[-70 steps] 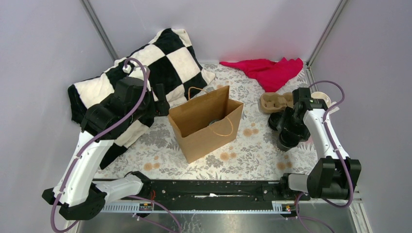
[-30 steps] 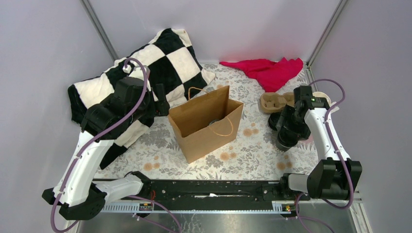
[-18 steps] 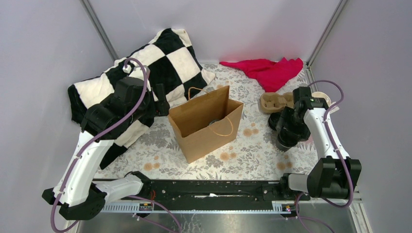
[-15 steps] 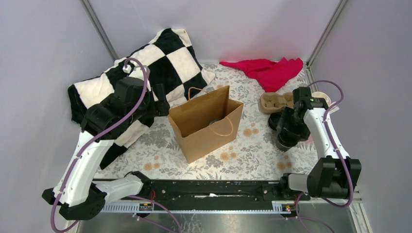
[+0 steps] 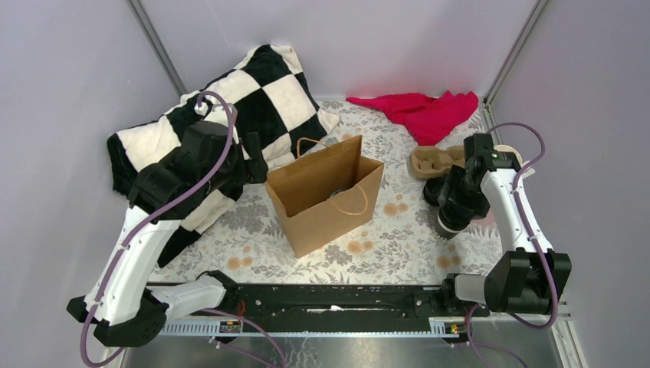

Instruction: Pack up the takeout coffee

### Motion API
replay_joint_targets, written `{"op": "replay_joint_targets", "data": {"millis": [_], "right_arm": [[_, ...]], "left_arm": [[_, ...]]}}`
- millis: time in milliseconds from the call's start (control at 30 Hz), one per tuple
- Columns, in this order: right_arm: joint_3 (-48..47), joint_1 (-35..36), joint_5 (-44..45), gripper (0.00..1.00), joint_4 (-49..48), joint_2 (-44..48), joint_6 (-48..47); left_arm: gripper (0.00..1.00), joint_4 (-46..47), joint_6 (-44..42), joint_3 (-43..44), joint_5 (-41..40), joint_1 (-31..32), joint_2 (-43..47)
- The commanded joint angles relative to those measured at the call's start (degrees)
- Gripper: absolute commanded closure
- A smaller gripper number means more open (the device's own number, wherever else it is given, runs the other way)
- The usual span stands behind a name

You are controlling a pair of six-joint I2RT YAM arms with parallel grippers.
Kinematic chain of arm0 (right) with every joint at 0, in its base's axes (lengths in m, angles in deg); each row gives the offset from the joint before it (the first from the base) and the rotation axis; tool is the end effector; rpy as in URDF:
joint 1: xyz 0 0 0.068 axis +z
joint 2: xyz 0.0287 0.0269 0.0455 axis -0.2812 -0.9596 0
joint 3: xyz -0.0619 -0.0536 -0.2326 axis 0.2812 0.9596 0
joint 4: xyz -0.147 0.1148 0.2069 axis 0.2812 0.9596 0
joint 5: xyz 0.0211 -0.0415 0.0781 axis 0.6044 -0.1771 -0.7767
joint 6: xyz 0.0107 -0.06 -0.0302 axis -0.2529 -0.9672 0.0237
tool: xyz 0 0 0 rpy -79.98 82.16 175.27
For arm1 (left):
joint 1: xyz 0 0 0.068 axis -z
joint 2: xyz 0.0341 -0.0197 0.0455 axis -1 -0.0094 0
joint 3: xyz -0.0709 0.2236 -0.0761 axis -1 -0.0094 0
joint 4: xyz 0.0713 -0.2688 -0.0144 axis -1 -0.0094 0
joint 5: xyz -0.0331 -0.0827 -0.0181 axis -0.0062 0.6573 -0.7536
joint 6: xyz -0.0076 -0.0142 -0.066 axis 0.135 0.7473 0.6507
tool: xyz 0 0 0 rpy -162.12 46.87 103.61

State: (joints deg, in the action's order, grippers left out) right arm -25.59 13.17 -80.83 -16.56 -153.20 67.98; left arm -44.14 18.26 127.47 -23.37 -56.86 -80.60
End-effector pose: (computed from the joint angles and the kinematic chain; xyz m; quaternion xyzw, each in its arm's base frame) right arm 0.2632 -0.0212 0.2302 0.2177 0.9616 -0.0352 0.1636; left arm 0.1782 -0.0970 0.4306 -0.0159 0.8940 -0.1121 0.4336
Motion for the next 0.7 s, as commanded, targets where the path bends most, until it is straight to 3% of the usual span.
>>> {"op": "replay_joint_targets", "data": {"millis": [0, 667], "right_arm": [[-4.25, -0.27, 0.03, 0.22, 1.9, 1.72, -0.23], [0.9, -0.26, 0.08, 0.17, -0.29, 1.43, -1.09]], "left_arm": [[0.12, 1.93, -0.37, 0.05, 0.06, -0.26, -0.01], [0.12, 1.84, -0.28, -0.26, 0.17, -0.26, 0.96]]}}
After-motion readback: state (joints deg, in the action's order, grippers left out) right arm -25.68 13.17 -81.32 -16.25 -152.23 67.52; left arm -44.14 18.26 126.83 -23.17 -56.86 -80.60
